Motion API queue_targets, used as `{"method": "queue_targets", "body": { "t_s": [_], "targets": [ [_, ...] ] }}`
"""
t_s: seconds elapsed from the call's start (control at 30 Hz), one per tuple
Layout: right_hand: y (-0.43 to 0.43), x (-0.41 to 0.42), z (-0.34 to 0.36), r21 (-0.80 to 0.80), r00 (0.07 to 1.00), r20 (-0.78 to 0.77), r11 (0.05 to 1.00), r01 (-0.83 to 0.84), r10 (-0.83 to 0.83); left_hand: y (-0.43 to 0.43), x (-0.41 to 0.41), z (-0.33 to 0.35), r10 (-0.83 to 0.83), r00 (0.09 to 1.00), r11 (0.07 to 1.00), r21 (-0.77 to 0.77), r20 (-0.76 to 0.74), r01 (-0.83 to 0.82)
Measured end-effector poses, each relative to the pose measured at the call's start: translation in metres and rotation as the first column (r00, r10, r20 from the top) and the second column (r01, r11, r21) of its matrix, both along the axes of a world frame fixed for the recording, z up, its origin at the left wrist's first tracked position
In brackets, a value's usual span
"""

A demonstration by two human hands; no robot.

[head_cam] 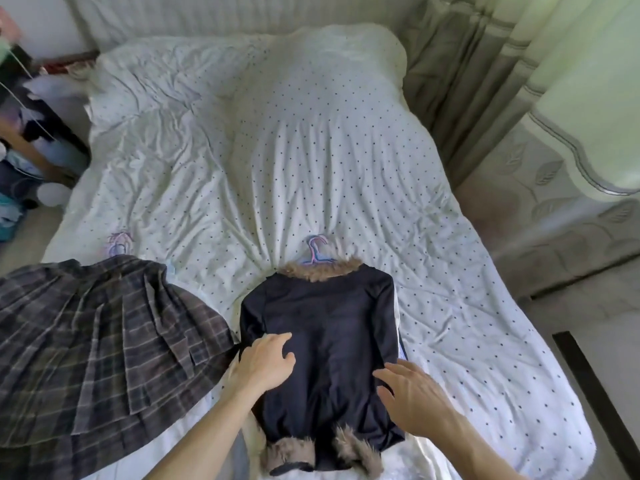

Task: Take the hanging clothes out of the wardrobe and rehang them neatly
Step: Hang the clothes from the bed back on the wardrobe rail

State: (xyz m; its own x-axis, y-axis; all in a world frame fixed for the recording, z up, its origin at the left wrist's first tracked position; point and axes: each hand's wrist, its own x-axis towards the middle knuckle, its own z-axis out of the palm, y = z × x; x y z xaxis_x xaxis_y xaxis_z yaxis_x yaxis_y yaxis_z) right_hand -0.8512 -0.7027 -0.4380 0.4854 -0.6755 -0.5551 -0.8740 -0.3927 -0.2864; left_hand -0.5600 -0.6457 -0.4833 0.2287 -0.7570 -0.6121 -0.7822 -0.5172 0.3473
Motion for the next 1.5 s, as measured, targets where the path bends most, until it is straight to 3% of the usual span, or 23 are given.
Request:
{"method": "queue_targets", "body": {
  "t_s": [0.2,0.4,0.57,0.77,0.97,1.07,1.13,1.2,1.27,1.37,1.5],
  "targets": [
    [-0.031,0.044,-0.085,0.149,0.989,-0.130,0.984,0.095,-0.075,-0.079,0.045,-0.063,-0.031,1.000,0.990,0.135,0.005,0.030],
    [-0.022,0.079,-0.145,0.227,0.959,-0.270,0.962,0.152,-0.087,-0.139,0.100,-0.129,0.027,0.991,0.999,0.031,0.134,-0.032],
    [-0.024,0.096,-0.173,0.260,0.929,-0.347,0.938,0.228,-0.130,-0.167,0.133,-0.181,0.027,0.998,0.999,0.026,0.061,-0.029],
    [-0.033,0.098,-0.178,0.282,0.916,-0.359,0.915,0.288,-0.178,-0.171,0.130,-0.169,-0.076,0.989,0.997,0.001,0.130,0.076],
    [-0.033,0.086,-0.169,0.321,0.929,-0.315,0.899,0.297,-0.195,-0.158,0.117,-0.138,-0.150,0.983,0.977,0.169,0.107,0.131],
    [-0.029,0.078,-0.164,0.320,0.936,-0.291,0.902,0.290,-0.198,-0.147,0.112,-0.126,0.030,0.999,0.980,0.198,-0.027,-0.024],
    [-0.025,0.077,-0.158,0.333,0.937,-0.263,0.890,0.313,-0.231,-0.137,0.104,-0.113,0.243,0.956,0.956,0.209,-0.163,-0.207],
    [-0.022,0.080,-0.147,0.365,0.921,-0.198,0.847,0.387,-0.336,-0.126,0.093,-0.097,0.331,0.920,0.938,0.177,-0.209,-0.297],
    [-0.017,0.085,-0.130,0.372,0.857,-0.093,0.780,0.503,-0.508,-0.113,0.078,-0.073,0.361,0.917,0.932,0.051,-0.169,-0.358],
    [-0.012,0.091,-0.096,0.430,0.681,0.064,0.635,0.642,-0.730,-0.086,0.045,-0.041,0.417,0.858,0.890,-0.055,-0.299,-0.452],
    [-0.005,0.097,-0.058,0.575,0.364,0.201,0.410,0.708,-0.910,-0.040,-0.002,-0.011,0.241,0.857,0.947,-0.082,-0.455,-0.309]
  ]
}}
